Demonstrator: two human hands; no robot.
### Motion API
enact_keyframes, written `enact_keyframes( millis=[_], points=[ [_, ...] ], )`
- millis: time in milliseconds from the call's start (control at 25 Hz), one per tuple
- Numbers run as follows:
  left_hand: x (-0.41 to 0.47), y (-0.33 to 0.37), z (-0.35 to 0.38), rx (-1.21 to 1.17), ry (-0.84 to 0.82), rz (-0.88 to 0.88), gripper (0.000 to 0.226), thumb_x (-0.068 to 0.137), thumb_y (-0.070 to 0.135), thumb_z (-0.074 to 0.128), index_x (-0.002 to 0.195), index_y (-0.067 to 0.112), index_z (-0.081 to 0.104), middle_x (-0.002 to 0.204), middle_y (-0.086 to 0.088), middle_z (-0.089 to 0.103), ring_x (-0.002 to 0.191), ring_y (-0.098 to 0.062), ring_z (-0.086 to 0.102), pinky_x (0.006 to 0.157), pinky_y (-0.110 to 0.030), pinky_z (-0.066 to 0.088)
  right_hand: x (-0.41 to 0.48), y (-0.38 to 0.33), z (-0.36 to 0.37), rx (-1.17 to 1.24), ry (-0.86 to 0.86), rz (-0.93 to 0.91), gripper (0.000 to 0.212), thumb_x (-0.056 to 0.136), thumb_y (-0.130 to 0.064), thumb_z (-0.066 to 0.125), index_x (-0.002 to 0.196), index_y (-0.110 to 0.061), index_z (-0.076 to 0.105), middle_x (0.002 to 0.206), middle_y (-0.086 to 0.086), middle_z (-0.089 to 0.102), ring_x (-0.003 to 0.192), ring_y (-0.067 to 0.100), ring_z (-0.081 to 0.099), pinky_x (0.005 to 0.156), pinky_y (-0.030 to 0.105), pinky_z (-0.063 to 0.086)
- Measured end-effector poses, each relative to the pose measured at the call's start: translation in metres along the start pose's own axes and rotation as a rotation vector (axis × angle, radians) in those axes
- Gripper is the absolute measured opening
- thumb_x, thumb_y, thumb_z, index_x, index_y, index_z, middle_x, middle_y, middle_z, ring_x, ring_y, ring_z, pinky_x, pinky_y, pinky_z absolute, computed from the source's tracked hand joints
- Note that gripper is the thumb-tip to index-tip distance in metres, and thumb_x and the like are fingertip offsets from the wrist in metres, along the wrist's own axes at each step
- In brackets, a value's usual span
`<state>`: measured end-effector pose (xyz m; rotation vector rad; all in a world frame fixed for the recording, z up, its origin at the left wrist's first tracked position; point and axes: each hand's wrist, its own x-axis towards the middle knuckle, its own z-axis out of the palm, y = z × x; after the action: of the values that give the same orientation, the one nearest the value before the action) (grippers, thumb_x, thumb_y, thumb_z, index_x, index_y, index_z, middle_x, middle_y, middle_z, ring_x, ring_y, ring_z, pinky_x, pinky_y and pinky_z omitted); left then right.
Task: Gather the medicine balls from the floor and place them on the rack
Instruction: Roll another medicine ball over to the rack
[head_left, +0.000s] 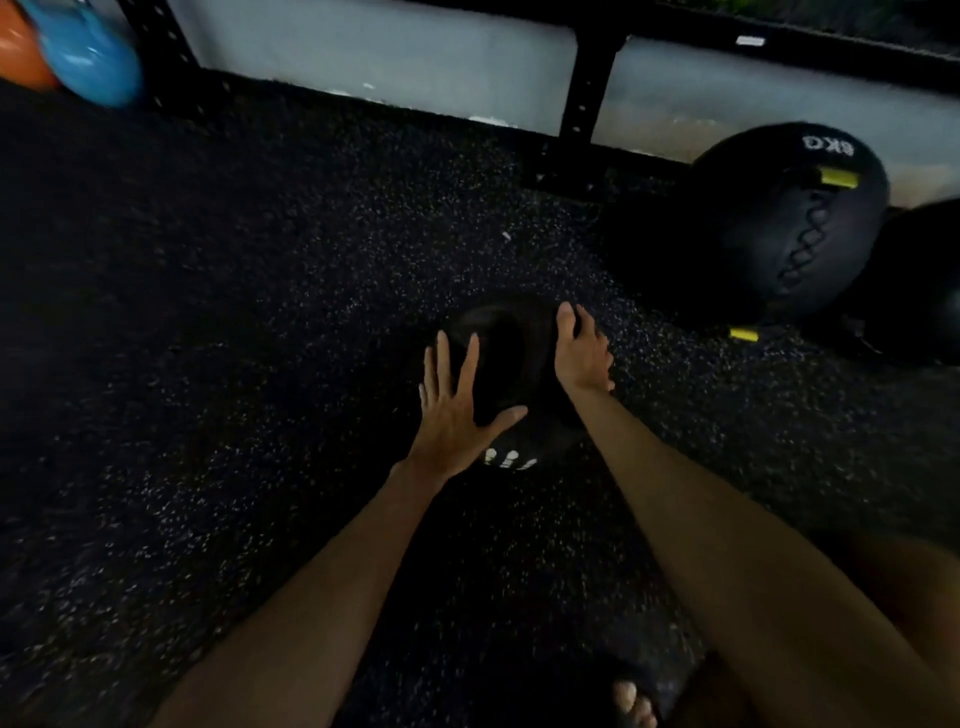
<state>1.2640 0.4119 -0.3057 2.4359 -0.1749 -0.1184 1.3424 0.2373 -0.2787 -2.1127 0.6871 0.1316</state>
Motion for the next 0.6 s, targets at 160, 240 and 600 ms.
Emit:
enact_keyframes(
  millis=[160, 240, 600],
  points=[
    [0.070, 0.041, -0.006, -0.023, -0.061, -0.201, 0.102, 0.077, 0.085, 0.049, 0.155, 0.047, -0.003, 0.165, 0.004, -0.021, 0.153, -0.027, -0.017, 0.120, -0.064, 0.002, 0.043, 0.014, -0.014, 0.042, 0.000, -0.124, 0.063, 0.101, -0.062, 0.027, 0.152, -0.026, 0.038, 0.155, 0.011, 0.039, 0.144, 0.034, 0.032, 0.118, 0.057, 0.023],
    [0.104, 0.065, -0.008, -0.019, -0.102, -0.304, 0.100, 0.077, 0.086, 0.047, 0.156, 0.045, 0.001, 0.166, 0.004, -0.020, 0.152, -0.027, -0.017, 0.118, -0.067, 0.000, 0.031, 0.036, -0.012, 0.053, 0.025, -0.267, 0.069, 0.099, -0.063, 0.027, 0.149, -0.018, 0.042, 0.154, 0.012, 0.040, 0.147, 0.032, 0.030, 0.120, 0.052, 0.024],
    [0.164, 0.047, -0.009, 0.131, -0.043, 0.042, 0.095, 0.083, 0.082, 0.043, 0.158, 0.036, 0.006, 0.168, -0.002, -0.002, 0.154, -0.029, -0.003, 0.120, -0.064, 0.011, 0.086, -0.001, -0.022, 0.041, 0.031, -0.226, 0.074, 0.100, -0.060, 0.039, 0.160, -0.021, 0.019, 0.155, 0.016, 0.034, 0.146, 0.031, 0.027, 0.122, 0.047, 0.022]
  ],
)
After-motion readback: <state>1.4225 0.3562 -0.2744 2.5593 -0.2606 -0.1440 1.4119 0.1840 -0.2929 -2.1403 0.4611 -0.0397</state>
